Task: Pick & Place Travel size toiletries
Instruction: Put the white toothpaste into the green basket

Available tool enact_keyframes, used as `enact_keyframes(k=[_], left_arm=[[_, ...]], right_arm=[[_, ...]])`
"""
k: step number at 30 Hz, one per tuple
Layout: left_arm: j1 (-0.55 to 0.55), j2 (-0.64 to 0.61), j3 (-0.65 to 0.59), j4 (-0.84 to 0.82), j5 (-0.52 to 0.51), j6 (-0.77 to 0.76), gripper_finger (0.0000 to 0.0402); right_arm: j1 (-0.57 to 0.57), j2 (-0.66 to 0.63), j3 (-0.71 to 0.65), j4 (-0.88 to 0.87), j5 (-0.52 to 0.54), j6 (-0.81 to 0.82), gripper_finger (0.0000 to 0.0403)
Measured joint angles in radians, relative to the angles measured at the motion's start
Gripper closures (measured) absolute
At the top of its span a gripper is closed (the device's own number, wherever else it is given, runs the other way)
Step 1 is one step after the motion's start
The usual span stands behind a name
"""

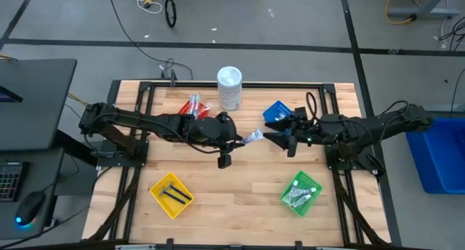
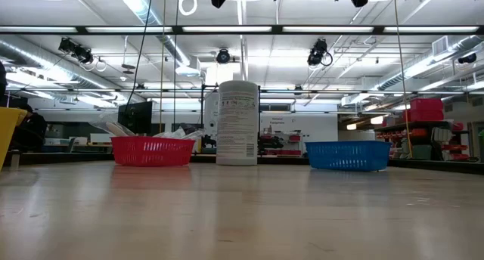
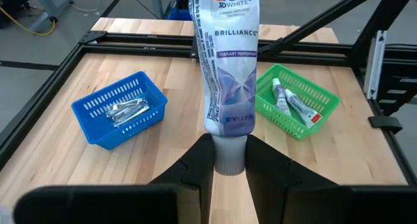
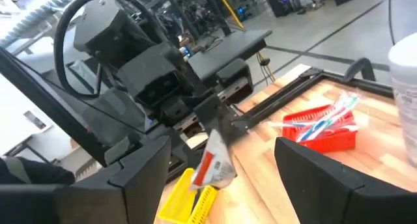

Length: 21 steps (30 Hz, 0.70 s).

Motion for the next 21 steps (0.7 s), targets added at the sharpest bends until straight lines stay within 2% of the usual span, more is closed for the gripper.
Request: enact_keyframes(k=[9, 21], left_arm=[[0.0, 0.0, 0.0, -0.022, -0.012, -0.005, 0.0322], [0.0, 0.0, 0.0, -0.052, -0.023, -0.023, 0.0322]], right_arm=[[-0.024, 0.076, 0.0, 0.011, -0.068, 0.019, 0.0119], [-0.025, 0.082, 0.0, 0.014, -0.062, 0.009, 0.0174]])
